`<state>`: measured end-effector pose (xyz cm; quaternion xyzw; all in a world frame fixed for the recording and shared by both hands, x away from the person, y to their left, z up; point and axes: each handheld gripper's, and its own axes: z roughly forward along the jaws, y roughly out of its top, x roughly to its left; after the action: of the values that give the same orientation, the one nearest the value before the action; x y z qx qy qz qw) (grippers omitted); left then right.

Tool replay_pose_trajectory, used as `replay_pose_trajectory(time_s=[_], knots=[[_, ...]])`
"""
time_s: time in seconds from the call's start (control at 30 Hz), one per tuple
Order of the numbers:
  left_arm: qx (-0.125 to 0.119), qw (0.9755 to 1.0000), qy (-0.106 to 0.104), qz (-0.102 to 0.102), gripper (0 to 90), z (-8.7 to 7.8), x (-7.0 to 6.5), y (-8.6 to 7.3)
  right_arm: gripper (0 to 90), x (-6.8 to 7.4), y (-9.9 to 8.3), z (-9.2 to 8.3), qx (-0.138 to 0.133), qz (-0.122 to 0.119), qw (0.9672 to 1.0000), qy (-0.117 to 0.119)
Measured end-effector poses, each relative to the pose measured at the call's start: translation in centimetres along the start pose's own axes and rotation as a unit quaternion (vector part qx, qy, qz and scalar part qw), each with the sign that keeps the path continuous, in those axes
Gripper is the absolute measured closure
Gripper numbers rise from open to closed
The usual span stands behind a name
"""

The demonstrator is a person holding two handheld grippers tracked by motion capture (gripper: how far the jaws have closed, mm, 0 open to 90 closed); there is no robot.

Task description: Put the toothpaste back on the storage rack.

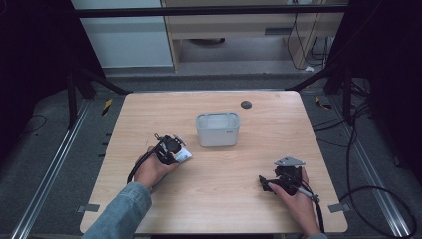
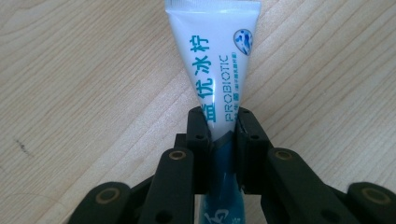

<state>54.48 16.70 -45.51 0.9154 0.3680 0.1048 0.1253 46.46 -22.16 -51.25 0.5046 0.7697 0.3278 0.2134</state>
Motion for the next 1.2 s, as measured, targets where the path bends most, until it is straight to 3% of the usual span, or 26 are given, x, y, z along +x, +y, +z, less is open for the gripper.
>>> replay_pose_trajectory(time_s=[0.27, 0.4, 0.77, 1.2], knots=[[-0.063, 0.9978, 0.019, 0.002, 78.0, -3.0, -0.1, -0.3, 0.4, 0.0, 0.0, 0.0, 0.000, 0.000, 1.0000, 0.000], [-0.089, 0.9959, 0.015, -0.006, 78.0, -3.9, 0.0, -0.5, 0.4, 0.0, 0.0, 0.0, 0.000, 0.000, 1.0000, 0.000], [-0.174, 0.9847, 0.012, -0.006, 78.1, -6.7, -1.2, -0.1, 0.4, 0.0, 0.0, 0.0, -0.001, -0.001, 1.0000, 0.000], [-0.207, 0.9782, 0.017, -0.006, 78.1, -7.0, -3.1, 1.5, 0.4, 0.0, 0.0, 0.0, -0.001, -0.002, 1.0000, -0.001]])
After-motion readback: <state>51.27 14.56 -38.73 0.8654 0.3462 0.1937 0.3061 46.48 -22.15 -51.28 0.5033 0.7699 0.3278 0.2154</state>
